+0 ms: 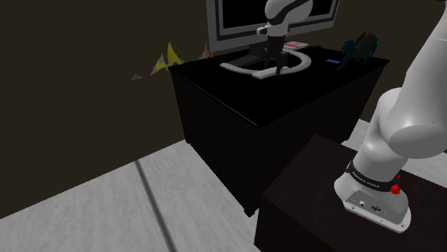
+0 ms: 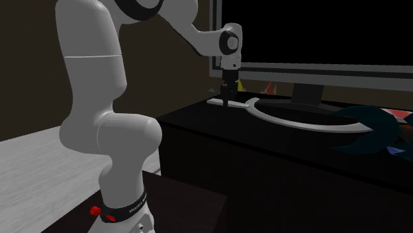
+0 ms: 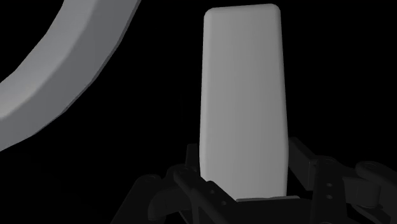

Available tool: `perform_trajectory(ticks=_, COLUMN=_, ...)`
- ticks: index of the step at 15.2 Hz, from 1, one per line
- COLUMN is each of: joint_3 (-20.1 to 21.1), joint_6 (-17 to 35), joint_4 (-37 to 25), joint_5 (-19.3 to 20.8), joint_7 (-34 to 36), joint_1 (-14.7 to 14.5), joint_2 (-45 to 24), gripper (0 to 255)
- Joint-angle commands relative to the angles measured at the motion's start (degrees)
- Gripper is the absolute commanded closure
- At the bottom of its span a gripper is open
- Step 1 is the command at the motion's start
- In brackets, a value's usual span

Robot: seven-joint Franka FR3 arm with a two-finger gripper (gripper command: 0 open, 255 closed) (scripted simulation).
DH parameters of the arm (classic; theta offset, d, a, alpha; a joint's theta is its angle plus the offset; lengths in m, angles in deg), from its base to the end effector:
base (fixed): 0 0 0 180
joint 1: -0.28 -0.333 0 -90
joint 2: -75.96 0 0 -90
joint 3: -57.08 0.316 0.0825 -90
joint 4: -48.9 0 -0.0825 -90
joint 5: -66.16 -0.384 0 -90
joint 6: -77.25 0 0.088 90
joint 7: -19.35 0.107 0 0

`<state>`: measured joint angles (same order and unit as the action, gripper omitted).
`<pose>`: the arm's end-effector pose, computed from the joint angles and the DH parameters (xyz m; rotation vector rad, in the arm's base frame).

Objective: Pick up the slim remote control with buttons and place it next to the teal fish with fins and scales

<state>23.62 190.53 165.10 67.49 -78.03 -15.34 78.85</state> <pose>0.5134 -0.1703 0.4649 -2.3963 -2.0147 -0.0013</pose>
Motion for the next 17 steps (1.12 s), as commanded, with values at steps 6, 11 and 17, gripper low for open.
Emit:
perform_trajectory(ticks=6, joint_3=0.25, joint_6=-5.38, joint_4=-4.42, joint_5=0.58, joint_7=0.48, joint_1=-0.12, joint_2=1.12, gripper=255)
perform_trajectory(ticks=11, joint_3=0.40, joint_6=-9.19, joint_4=-7.87, joint_5=0.77, joint_7=0.66, joint_1=-0.21, joint_2=1.55, gripper=255)
perform_trajectory(ticks=17, joint_3=0.50, joint_6=-13.81, joint_4=-12.47, joint_5=0.74, joint_7=0.66, joint_1=-0.28, joint_2=1.57, gripper=255)
